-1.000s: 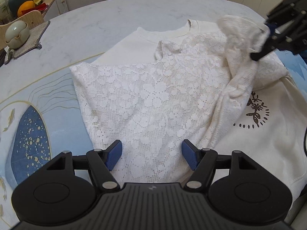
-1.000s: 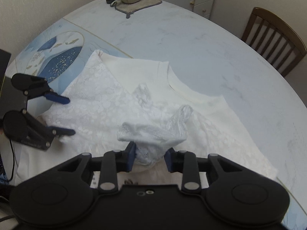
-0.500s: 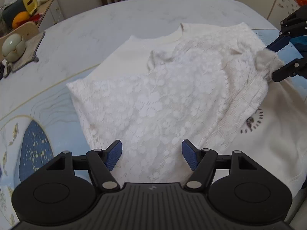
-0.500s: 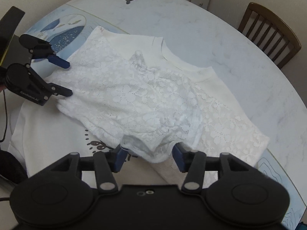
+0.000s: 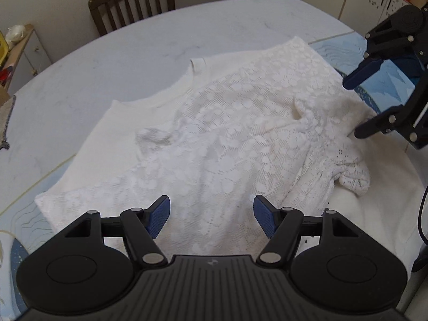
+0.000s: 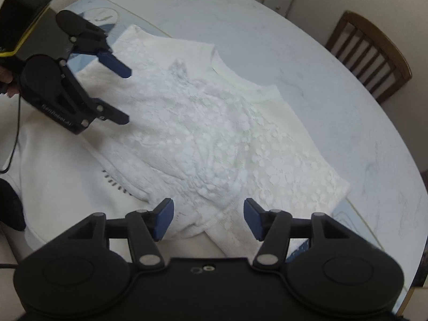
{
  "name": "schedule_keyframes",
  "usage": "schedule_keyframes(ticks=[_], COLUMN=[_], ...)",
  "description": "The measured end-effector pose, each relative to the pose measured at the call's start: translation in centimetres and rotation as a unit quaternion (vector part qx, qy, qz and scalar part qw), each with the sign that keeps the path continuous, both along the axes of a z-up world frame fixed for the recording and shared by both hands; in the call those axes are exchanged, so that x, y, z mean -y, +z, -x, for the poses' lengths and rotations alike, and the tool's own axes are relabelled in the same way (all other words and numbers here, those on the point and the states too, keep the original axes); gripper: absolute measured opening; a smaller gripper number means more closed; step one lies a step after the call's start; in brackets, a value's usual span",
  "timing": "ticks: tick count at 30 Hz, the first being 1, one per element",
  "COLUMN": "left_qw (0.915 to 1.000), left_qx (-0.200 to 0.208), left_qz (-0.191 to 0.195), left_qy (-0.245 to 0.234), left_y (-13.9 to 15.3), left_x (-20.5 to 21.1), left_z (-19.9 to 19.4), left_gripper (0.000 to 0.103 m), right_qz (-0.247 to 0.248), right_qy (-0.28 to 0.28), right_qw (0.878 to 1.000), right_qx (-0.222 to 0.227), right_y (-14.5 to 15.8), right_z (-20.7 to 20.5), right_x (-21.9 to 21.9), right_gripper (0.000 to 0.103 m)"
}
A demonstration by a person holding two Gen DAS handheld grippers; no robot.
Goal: Fold clothes
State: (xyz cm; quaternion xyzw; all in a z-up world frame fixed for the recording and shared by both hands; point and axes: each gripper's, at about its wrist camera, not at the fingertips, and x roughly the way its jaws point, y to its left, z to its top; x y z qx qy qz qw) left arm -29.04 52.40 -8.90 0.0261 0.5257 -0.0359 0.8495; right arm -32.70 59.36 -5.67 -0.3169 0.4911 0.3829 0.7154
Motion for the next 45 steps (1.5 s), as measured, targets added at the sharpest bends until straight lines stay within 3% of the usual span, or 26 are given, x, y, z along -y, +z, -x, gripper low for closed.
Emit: schedule_keyframes(ticks=[7,15,18,21,26,32,37,45], left_qw=[0.9995,0.9994,0.9992,0.9985,0.9918,0.9778,0.9724,0.9721], left_qx=[-0.03,-0.028,-0.021,-0.01,-0.002,-0.015,-0.022,-0.024], left_qz=[0.006,0.001,-0.007,-0.017,-0.042,-0.012,0.003,0.025], left_qy=[0.011,0.018,0.032,0.051,0.12,0.209,0.232,0.232], left_y=[-2.1,-1.9,-1.0,0.1,0.8,-0.1,-1.0,-1.8], left_x=[0.1,0.0,-1.1,-2.8,-8.1,-14.1,-16.0,-16.8], left_z=[-0.3,-0.2,0.2,0.8,1.4,1.6,1.6,0.6], left_gripper=[0.068,0.069,0.069,0.07,0.07,0.07,0.07,0.07], right_qz=[0.007,0.019,0.012,-0.016,-0.01,-0.016,-0.024,-0.015], right_qy=[-0.047,-0.068,-0.068,-0.079,-0.117,-0.188,-0.22,-0.215], right_qw=[0.999,0.997,0.997,0.997,0.993,0.982,0.974,0.975], right_qx=[-0.012,-0.036,-0.039,-0.016,0.016,-0.017,-0.048,-0.052], right_y=[-3.2,-5.5,-5.3,-3.6,-2.3,-3.3,-4.7,-5.7], right_z=[-1.9,-3.0,-3.3,-4.1,-7.4,-11.7,-13.3,-14.0], right_x=[1.6,3.3,3.6,4.6,6.2,6.6,6.3,4.8], right_gripper=[0.103,0.103,0.103,0.103,0.103,0.103,0.103,0.103])
